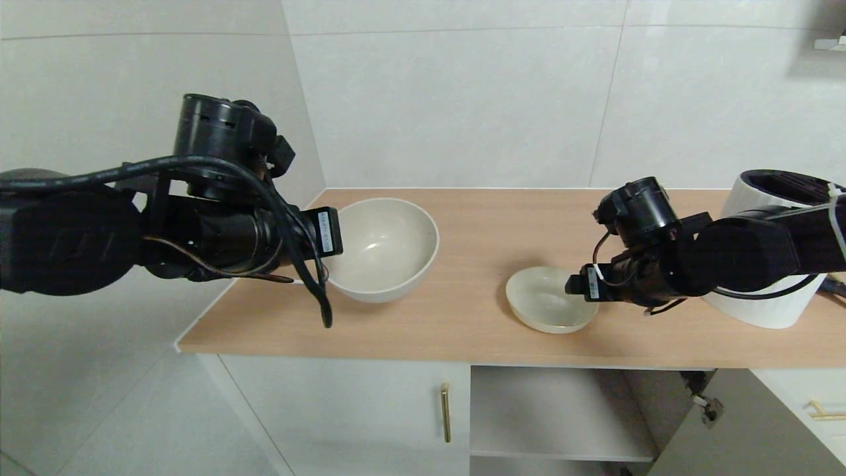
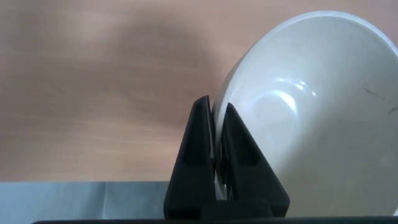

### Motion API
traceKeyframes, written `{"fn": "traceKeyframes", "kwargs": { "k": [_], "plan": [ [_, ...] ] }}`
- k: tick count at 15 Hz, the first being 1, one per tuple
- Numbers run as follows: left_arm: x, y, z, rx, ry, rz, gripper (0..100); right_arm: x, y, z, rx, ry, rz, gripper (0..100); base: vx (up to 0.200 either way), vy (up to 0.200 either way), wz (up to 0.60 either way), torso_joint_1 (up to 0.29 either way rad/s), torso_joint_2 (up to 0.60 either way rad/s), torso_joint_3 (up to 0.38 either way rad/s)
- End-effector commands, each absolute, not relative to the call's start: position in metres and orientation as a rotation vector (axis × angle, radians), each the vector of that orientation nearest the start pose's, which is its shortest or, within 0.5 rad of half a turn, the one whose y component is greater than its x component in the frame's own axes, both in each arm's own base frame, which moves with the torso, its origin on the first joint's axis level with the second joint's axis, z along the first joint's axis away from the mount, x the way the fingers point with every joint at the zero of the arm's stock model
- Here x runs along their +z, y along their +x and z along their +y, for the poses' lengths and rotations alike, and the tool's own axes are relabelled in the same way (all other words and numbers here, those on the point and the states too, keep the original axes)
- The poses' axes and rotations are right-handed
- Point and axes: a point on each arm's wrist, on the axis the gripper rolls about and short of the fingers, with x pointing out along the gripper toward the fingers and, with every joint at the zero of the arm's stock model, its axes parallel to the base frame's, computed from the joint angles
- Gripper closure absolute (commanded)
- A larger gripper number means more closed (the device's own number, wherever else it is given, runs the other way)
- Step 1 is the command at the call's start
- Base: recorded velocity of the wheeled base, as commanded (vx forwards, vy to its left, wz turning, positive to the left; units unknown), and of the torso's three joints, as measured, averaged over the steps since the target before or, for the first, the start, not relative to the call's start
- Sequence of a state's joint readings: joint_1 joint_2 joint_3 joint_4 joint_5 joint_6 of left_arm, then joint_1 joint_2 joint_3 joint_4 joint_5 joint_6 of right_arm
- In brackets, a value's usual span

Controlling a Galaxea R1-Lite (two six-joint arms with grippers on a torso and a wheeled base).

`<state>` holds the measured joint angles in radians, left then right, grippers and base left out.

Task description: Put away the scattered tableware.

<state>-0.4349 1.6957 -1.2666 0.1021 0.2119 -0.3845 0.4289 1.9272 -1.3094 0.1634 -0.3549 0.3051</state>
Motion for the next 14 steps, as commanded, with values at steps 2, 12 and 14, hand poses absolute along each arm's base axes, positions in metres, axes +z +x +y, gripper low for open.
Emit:
{"fn": "traceKeyframes", "kwargs": {
  "k": [2, 12, 14],
  "plan": [
    [0.255, 0.277, -0.124, -0.127, -0.221, 0.499, 100, 0.152, 0.343, 0.148, -0.051, -0.023, 0.760, 0, 0.000, 0.000, 0.00, 0.000, 0.00, 0.000],
    [0.261, 0.273, -0.122, -0.133, -0.232, 0.479, 100, 0.152, 0.352, 0.147, -0.052, 0.043, 0.757, 100, 0.000, 0.000, 0.00, 0.000, 0.00, 0.000],
    [0.261, 0.270, -0.121, -0.135, -0.234, 0.479, 100, 0.165, 0.347, 0.145, -0.035, 0.075, 0.731, 100, 0.000, 0.000, 0.00, 0.000, 0.00, 0.000]
  ]
}}
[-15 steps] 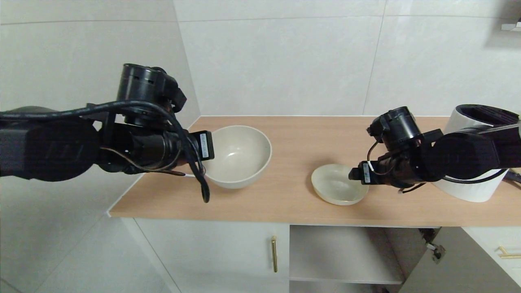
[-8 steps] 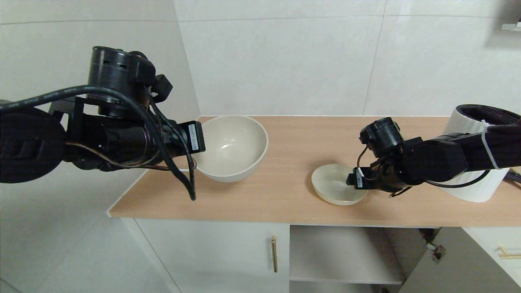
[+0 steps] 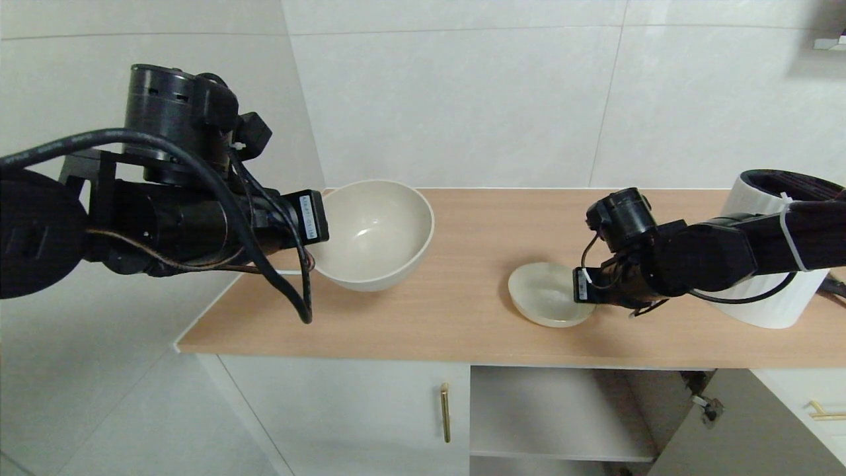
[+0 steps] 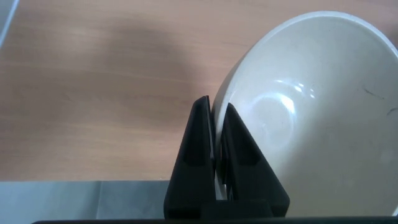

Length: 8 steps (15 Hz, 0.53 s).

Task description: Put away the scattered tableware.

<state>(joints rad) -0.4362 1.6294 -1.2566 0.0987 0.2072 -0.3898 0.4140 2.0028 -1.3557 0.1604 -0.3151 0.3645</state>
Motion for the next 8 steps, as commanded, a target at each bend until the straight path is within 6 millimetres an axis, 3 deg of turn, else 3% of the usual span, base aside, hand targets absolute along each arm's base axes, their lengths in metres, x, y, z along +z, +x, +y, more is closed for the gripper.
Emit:
{"fn": "traceKeyframes", "kwargs": {
  "k": [1, 5, 7, 8],
  "plan": [
    [0.261, 0.268, -0.120, -0.134, -0.231, 0.482, 100, 0.174, 0.342, 0.143, -0.033, 0.083, 0.716, 100, 0.000, 0.000, 0.00, 0.000, 0.00, 0.000],
    [0.259, 0.250, -0.112, -0.135, -0.229, 0.486, 100, 0.233, 0.276, 0.122, 0.080, 0.146, 0.624, 100, 0.000, 0.000, 0.00, 0.000, 0.00, 0.000],
    [0.257, 0.239, -0.111, -0.145, -0.223, 0.495, 100, 0.245, 0.253, 0.119, 0.132, 0.157, 0.610, 100, 0.000, 0.000, 0.00, 0.000, 0.00, 0.000],
    [0.253, 0.232, -0.108, -0.147, -0.218, 0.507, 100, 0.242, 0.239, 0.121, 0.152, 0.135, 0.646, 100, 0.000, 0.000, 0.00, 0.000, 0.00, 0.000]
  ]
}}
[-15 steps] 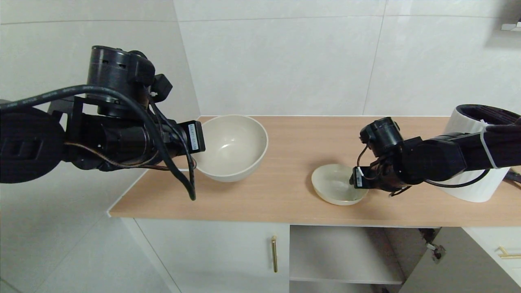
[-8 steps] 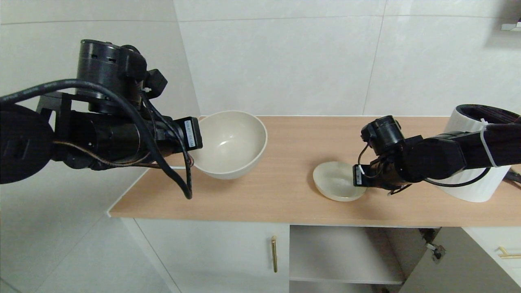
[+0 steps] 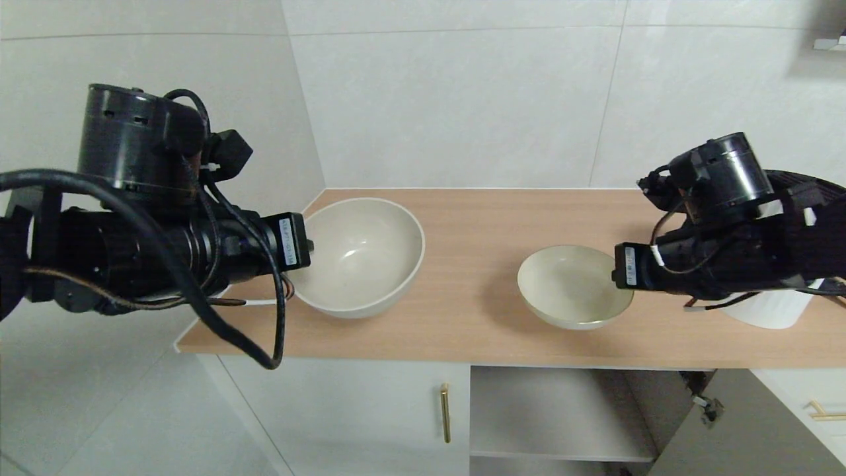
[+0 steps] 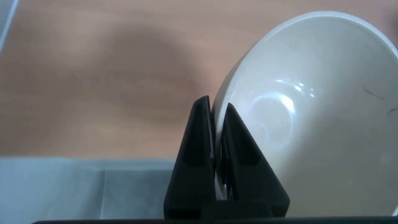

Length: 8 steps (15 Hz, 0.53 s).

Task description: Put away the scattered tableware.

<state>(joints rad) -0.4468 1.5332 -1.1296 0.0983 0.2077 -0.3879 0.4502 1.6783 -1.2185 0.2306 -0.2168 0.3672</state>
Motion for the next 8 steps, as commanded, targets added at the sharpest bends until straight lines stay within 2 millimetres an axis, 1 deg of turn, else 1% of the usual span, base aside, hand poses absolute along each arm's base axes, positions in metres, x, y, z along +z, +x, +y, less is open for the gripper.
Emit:
{"fn": "traceKeyframes", "kwargs": {
  "k": [1, 3, 4, 6, 8],
  "plan": [
    [0.252, 0.229, -0.107, -0.148, -0.218, 0.508, 100, 0.237, 0.233, 0.123, 0.162, 0.122, 0.665, 100, 0.000, 0.000, 0.00, 0.000, 0.00, 0.000],
    [0.250, 0.224, -0.108, -0.157, -0.215, 0.515, 100, 0.236, 0.226, 0.120, 0.160, 0.122, 0.666, 100, 0.000, 0.000, 0.00, 0.000, 0.00, 0.000],
    [0.247, 0.220, -0.107, -0.155, -0.213, 0.525, 100, 0.234, 0.218, 0.120, 0.170, 0.115, 0.672, 100, 0.000, 0.000, 0.00, 0.000, 0.00, 0.000],
    [0.240, 0.219, -0.106, -0.143, -0.230, 0.549, 100, 0.230, 0.211, 0.119, 0.158, 0.133, 0.683, 100, -0.200, 0.000, 0.00, 0.005, 0.00, 0.002],
    [0.239, 0.219, -0.106, -0.142, -0.228, 0.554, 100, 0.225, 0.208, 0.120, 0.130, 0.141, 0.693, 100, -0.200, 0.000, 0.00, 0.002, 0.00, 0.002]
  ]
}}
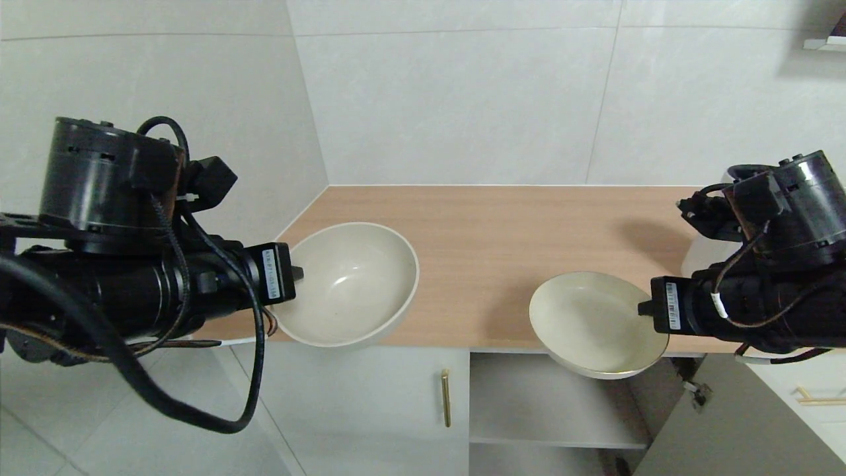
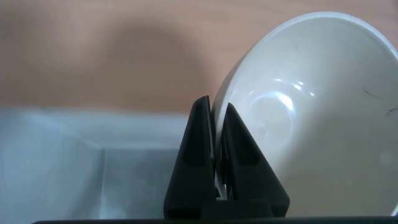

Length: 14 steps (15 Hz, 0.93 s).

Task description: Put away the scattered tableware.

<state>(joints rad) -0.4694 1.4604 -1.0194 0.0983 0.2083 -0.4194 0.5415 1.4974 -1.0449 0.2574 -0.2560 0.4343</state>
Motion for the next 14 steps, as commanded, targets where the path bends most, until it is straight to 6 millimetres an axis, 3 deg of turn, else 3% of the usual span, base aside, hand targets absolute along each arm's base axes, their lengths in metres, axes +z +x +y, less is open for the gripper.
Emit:
{"fn": "traceKeyframes", "kwargs": {
  "k": [1, 2, 9, 14],
  "plan": [
    [0.238, 0.220, -0.106, -0.142, -0.228, 0.556, 100, 0.223, 0.206, 0.123, 0.129, 0.133, 0.697, 100, -0.200, 0.000, 0.00, -0.007, -0.01, 0.007],
    [0.237, 0.220, -0.107, -0.143, -0.225, 0.560, 100, 0.221, 0.206, 0.123, 0.127, 0.131, 0.702, 100, -0.200, 0.000, 0.00, -0.017, 0.00, 0.012],
    [0.230, 0.229, -0.111, -0.141, -0.213, 0.575, 100, 0.211, 0.211, 0.129, 0.105, 0.117, 0.733, 100, 0.000, 0.000, 0.00, 0.000, 0.00, 0.000],
    [0.228, 0.230, -0.111, -0.139, -0.208, 0.584, 100, 0.199, 0.208, 0.137, 0.109, 0.079, 0.769, 100, 0.000, 0.000, 0.00, -0.151, 0.40, 0.235]
  ]
}}
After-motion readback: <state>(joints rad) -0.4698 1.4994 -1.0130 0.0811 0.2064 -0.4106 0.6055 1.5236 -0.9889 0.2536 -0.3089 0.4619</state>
